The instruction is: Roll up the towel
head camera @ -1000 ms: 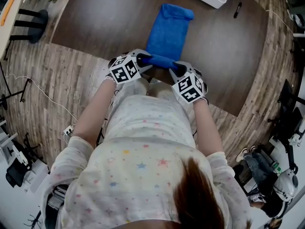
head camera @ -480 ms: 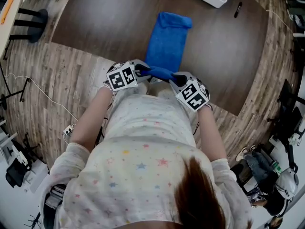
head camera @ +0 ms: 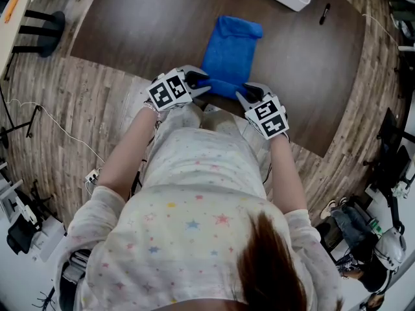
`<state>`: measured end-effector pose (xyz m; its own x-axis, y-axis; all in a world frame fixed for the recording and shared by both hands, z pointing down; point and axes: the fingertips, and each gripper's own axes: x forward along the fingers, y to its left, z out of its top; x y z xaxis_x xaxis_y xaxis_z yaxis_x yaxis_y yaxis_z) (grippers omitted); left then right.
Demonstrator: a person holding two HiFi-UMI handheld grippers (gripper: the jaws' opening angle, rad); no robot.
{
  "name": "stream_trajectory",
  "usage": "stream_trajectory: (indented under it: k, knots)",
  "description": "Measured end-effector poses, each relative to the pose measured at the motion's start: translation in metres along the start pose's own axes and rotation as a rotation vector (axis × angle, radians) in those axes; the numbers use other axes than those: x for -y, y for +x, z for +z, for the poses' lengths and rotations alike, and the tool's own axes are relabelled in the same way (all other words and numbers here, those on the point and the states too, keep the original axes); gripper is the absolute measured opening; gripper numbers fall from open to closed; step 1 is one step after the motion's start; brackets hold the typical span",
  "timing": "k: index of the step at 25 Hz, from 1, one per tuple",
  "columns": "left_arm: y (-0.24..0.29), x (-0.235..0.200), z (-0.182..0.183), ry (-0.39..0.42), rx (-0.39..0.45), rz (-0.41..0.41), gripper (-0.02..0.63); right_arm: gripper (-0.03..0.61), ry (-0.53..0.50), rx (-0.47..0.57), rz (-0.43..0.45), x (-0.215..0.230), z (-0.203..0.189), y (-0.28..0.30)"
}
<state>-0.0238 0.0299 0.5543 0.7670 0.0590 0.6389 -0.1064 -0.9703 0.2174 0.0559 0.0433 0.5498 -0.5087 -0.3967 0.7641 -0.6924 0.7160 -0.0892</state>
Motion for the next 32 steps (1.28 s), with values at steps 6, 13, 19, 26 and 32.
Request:
stream_trajectory:
  k: [6, 13, 19, 26, 32]
  knots:
    - [-0.010, -0.016, 0.024, 0.010, 0.078, 0.122, 0.092, 0.094, 0.009, -0.010, -0.072, 0.017, 0.000, 0.007]
    - [-0.003, 0.018, 0.008, 0.116, 0.005, 0.019, 0.091, 0.091, 0.029, -0.002, -0.084, 0.021, 0.001, 0.010]
    - [0.013, 0.012, -0.008, 0.106, -0.050, 0.056, 0.114, 0.094, 0.017, 0.036, -0.092, 0.021, 0.011, -0.002]
    - [0.011, 0.009, -0.007, 0.108, -0.037, 0.054, 0.123, 0.151, 0.002, 0.049, 0.078, -0.019, 0.007, -0.009]
    - [0.003, 0.004, -0.005, 0.129, -0.029, 0.076, 0.161, 0.155, -0.146, -0.018, -0.041, -0.015, -0.010, 0.011]
